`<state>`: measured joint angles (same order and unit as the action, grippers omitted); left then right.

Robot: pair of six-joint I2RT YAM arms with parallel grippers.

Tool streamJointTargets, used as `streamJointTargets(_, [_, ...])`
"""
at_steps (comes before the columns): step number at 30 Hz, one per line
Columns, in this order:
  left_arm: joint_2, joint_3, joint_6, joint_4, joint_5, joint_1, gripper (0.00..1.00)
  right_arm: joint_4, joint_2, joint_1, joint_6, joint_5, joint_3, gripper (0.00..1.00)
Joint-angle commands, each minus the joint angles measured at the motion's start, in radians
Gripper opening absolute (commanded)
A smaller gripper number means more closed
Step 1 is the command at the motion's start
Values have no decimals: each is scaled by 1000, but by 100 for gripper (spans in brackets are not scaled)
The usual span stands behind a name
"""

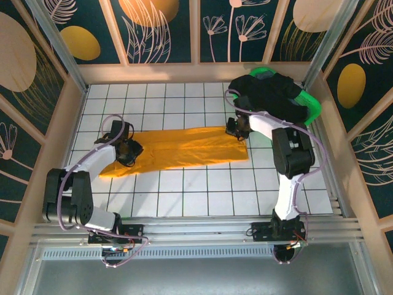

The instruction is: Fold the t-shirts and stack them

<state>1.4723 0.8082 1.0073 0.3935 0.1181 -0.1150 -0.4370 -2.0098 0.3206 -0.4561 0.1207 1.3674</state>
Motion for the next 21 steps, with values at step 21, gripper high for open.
streamJointTargets(21, [946,1074,-173,29,161,-100,30,-285,245,310,-294,-65,-530,10])
